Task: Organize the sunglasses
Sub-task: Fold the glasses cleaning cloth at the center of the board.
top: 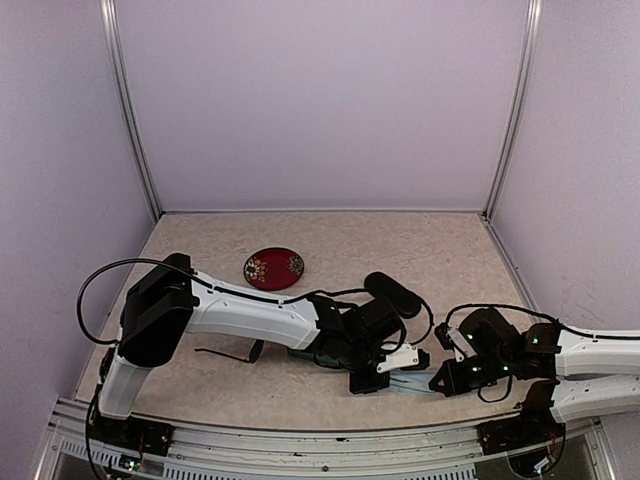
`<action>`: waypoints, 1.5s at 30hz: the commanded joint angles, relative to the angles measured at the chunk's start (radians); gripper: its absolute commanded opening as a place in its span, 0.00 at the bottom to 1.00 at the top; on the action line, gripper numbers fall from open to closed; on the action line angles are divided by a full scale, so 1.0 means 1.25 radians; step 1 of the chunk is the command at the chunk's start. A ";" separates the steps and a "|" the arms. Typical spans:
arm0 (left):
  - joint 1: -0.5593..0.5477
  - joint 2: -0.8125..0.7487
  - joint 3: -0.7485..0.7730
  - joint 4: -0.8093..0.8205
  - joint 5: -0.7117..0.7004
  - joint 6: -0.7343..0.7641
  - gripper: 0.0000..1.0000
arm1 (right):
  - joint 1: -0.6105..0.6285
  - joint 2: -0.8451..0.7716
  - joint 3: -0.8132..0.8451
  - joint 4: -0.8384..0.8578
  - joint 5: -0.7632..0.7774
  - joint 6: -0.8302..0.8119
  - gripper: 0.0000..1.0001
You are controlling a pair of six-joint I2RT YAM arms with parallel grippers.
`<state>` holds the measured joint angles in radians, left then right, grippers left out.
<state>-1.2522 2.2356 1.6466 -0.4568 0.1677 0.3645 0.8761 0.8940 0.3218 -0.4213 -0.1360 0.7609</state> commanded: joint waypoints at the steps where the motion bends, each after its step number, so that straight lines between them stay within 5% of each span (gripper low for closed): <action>1: -0.004 0.021 0.025 -0.011 0.004 0.007 0.07 | 0.010 0.001 -0.011 0.008 -0.001 -0.003 0.00; 34: -0.013 -0.012 0.024 -0.024 -0.008 -0.004 0.00 | 0.009 -0.002 -0.007 0.008 -0.004 -0.012 0.00; 45: -0.014 -0.017 0.031 -0.032 -0.018 -0.014 0.00 | 0.010 -0.004 -0.001 0.002 -0.003 -0.017 0.10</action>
<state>-1.2644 2.2498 1.6585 -0.4721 0.1558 0.3622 0.8761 0.8982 0.3172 -0.4160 -0.1390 0.7486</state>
